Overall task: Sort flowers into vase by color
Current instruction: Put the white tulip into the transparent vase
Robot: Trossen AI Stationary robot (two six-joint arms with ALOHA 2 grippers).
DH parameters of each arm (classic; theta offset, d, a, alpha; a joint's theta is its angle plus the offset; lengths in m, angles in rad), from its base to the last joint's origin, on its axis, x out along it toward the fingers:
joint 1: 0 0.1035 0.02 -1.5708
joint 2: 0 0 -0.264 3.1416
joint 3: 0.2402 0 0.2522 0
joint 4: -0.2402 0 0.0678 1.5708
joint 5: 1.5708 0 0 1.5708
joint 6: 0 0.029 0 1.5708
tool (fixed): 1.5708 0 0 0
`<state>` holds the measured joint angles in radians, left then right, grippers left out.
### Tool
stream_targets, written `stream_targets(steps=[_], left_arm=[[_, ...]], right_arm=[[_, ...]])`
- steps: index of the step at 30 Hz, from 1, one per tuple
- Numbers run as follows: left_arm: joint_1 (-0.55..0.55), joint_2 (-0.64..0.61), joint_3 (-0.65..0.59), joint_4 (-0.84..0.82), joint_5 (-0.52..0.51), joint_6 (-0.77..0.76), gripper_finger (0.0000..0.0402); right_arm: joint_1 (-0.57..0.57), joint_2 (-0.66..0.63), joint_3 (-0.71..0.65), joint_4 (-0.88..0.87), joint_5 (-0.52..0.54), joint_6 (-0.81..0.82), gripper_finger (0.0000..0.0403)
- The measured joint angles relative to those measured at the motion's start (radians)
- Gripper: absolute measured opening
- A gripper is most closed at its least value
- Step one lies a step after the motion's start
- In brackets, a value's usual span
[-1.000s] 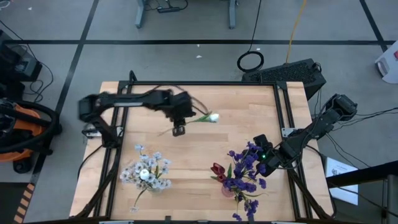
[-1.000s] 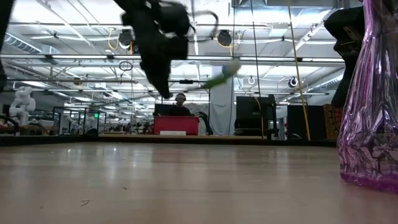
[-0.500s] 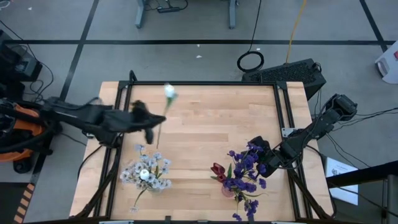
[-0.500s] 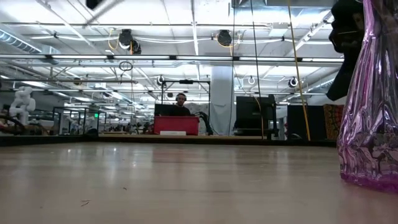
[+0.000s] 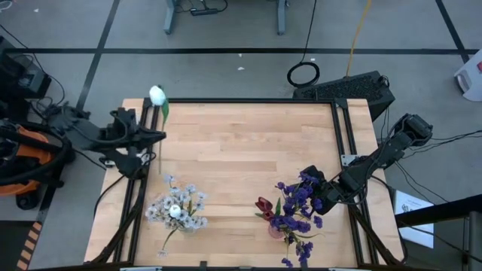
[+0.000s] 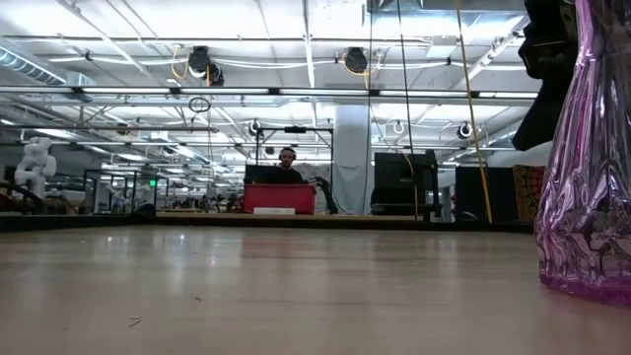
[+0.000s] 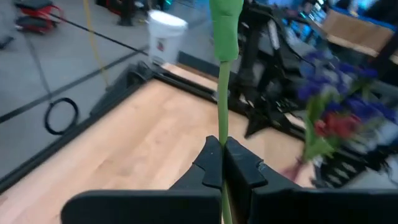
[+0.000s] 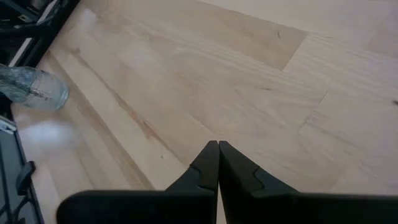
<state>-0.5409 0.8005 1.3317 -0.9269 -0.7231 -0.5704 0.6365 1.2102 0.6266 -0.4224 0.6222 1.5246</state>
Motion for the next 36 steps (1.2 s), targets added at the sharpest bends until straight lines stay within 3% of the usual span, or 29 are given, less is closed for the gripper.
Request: stream_targets(steps=[6,13,21,25,30,36], left_arm=[[-0.053,-0.015,0.102,-0.170,0.138,-0.105,0.0001],[-0.134,-0.006,0.107,-0.178,0.307,-0.132,0.0001],[-0.361,0.079,0.069,0.096,0.323,-0.056,0.0001],[-0.498,0.157,0.042,0.243,0.219,-0.017,0.0001],[-0.665,0.274,0.042,0.399,-0.069,0.010,0.0001],[-0.801,0.440,0.042,0.694,-0.379,0.164,0.0001]], right_arm=[[0.000,0.000,0.000,0.010,-0.022,0.049,0.0000],[0.000,0.000,0.000,0.011,-0.022,0.182,0.0000],[0.000,0.000,0.000,0.072,-0.022,0.271,0.0000],[0.000,0.021,0.000,0.120,-0.021,0.271,0.0000],[0.000,0.101,0.001,0.160,-0.021,0.305,0.0000],[0.000,0.225,0.001,0.245,-0.027,0.344,0.0000]])
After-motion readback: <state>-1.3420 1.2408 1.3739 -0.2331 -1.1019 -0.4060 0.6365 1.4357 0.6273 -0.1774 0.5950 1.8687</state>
